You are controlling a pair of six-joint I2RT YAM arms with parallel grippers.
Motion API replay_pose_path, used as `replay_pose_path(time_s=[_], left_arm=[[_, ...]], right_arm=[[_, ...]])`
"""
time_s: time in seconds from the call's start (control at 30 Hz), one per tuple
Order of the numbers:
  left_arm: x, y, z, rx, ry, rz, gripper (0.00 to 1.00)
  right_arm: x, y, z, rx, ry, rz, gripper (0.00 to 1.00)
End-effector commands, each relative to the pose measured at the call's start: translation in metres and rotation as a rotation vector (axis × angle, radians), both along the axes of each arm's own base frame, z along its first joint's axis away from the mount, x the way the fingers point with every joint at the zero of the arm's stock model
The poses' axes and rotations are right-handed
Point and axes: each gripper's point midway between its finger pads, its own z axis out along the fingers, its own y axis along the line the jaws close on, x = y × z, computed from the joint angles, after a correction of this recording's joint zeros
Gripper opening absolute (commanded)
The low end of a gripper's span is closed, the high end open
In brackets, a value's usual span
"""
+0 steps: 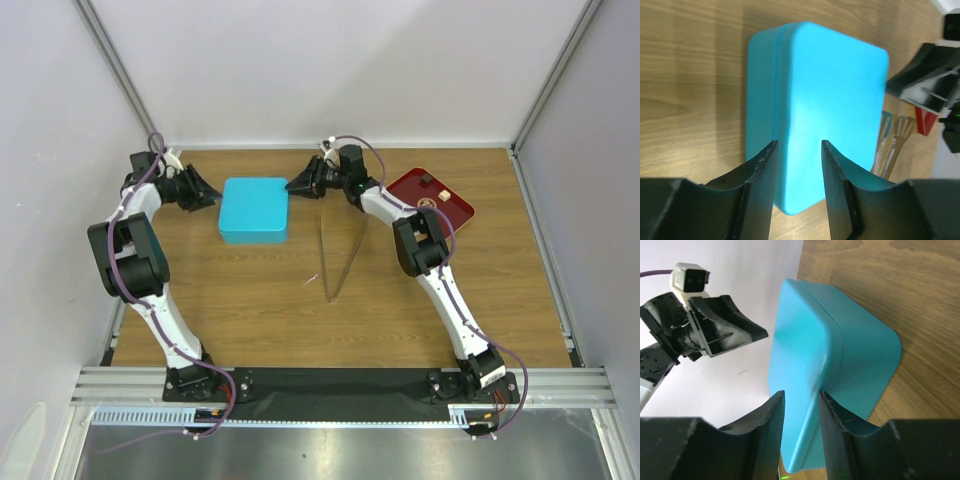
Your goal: Pack the chocolate
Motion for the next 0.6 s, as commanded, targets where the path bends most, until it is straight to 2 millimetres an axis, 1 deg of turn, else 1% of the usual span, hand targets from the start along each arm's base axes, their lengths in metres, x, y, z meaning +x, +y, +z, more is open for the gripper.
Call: replay_pose_path(time_s=[0.0,0.1,0.23,0.27,0.33,0.37,0.43,0.47,0.5,0.53,0.57], left_arm=[[0.006,0.015,0.011,0.078,-0.027,0.013,0.44],[0.004,0.022,0.010,0.120,-0.012,0.037,0.47],[0.006,0.024,0.020,0.164,-0.035,0.047,0.49],[0.007,0.020,0.023,0.180,-0.044,0.027,0.49],[0.005,0.019,0.020,0.210,-0.012,0.022,0.49],[0.006,0.013,0.022,0.222,-0.018,0.007,0.49],[0.006,0.010,0.028,0.241,-0.034,0.010,0.48],[0.005,0.001,0.032,0.243,-0.047,-0.001,0.48],[0.007,0.000,0.036,0.251,-0.062,0.002,0.48],[0.007,-0.001,0.037,0.262,-0.063,0.007,0.48],[0.008,-0.008,0.039,0.265,-0.067,-0.003,0.48]], right_arm=[[0.005,0.006,0.047,0.043,-0.105,-0.001,0.39],[0.003,0.006,0.048,0.041,-0.115,0.004,0.39],[0.006,0.004,0.050,0.028,-0.123,-0.007,0.39],[0.006,0.004,0.050,0.030,-0.122,-0.006,0.39],[0.004,0.006,0.052,0.038,-0.124,-0.001,0.36],[0.003,0.007,0.053,0.040,-0.125,0.002,0.35],[0.001,0.008,0.055,0.051,-0.125,0.010,0.34],[0.001,0.008,0.057,0.057,-0.127,0.009,0.34],[0.001,0.008,0.058,0.064,-0.131,0.010,0.33],[0.001,0.008,0.056,0.062,-0.124,0.005,0.33],[0.002,0.008,0.055,0.061,-0.124,0.004,0.33]])
